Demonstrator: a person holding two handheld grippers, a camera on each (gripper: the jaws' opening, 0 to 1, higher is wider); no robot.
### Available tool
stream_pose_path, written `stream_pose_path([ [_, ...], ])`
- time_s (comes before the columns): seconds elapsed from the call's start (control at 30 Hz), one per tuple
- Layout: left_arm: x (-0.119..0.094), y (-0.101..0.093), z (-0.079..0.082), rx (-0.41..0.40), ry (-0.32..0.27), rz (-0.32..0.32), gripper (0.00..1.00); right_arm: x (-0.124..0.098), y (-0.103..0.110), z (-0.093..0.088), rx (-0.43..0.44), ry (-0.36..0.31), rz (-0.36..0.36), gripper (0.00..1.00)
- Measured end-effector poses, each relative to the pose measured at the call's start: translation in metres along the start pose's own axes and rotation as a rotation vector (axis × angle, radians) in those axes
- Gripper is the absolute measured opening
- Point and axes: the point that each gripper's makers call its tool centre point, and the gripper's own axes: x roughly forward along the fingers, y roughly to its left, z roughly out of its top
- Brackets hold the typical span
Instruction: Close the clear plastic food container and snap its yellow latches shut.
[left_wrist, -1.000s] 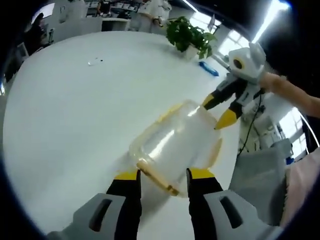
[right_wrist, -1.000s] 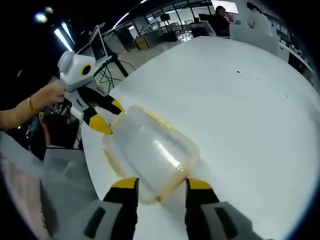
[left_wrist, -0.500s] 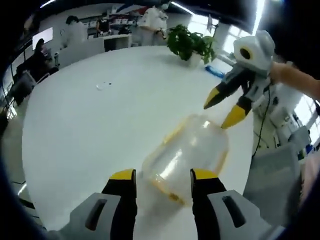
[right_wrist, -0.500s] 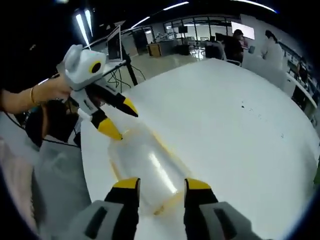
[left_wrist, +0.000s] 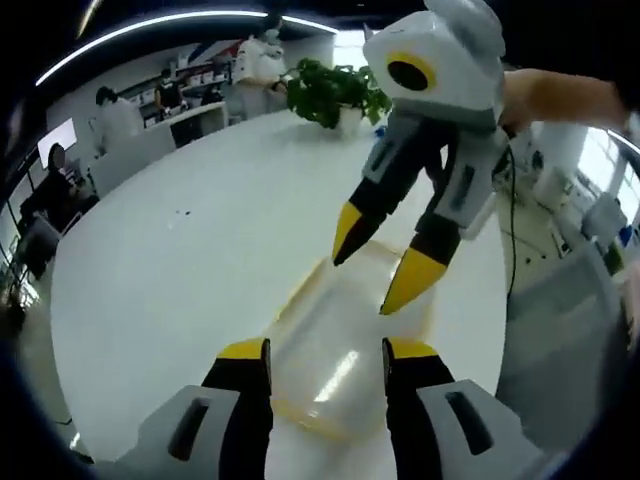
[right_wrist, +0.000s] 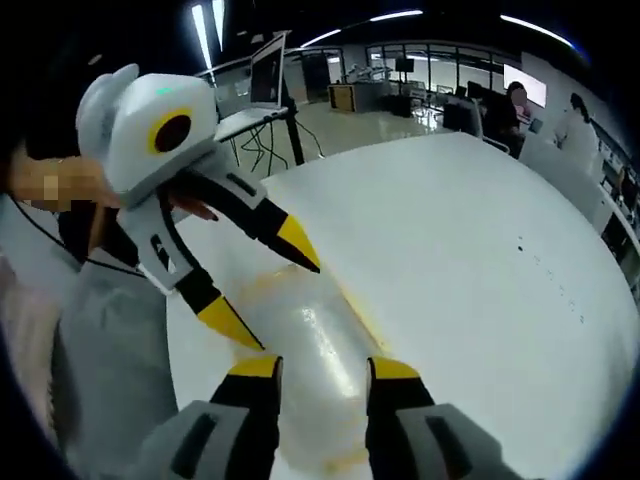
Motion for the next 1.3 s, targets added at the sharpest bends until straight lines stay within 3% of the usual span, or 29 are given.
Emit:
stream_pose_path([
  [0.27, 0.006, -0.020, -0.002, 0.061, 0.020, -0.069, 0.52, 0.008, -0.006, 0.001, -0.026, 0.042, -0.002, 0.39],
  [0.47, 0.010, -0.030, -0.009, 0.305, 0.060, -0.058, 0.61, 0.011, -0.013, 0.005, -0.077, 0.087, 0.015, 0.45],
  [0.53, 0.011, -0.032, -0.012, 0.349, 0.074, -0.049, 0.61, 0.011, -0.015, 0.007, -0.086, 0.099, 0.021, 0.46],
  [0.73, 0.017, -0.039, -0.014, 0.387, 0.078, -0.048, 0.61, 0.019, -0.019, 0.010, -0.131, 0.159, 0.058, 0.47],
  [1.0, 0.024, -0.043, -0.018, 0.379, 0.067, -0.052, 0.60, 0.029, -0.013, -0.001, -0.175, 0.255, 0.145, 0.45],
  [1.03, 0.024, -0.043, -0.017, 0.383, 0.066, -0.047, 0.59, 0.031, -0.014, -0.001, -0.177, 0.250, 0.148, 0.46],
  [1.07, 0.024, -0.040, -0.017, 0.395, 0.065, -0.034, 0.57, 0.033, -0.012, 0.002, -0.118, 0.229, 0.168, 0.47],
  [1.3, 0.025, -0.035, -0.012, 0.349, 0.035, -0.018, 0.51, 0.034, -0.013, 0.002, -0.136, 0.258, 0.212, 0.47],
])
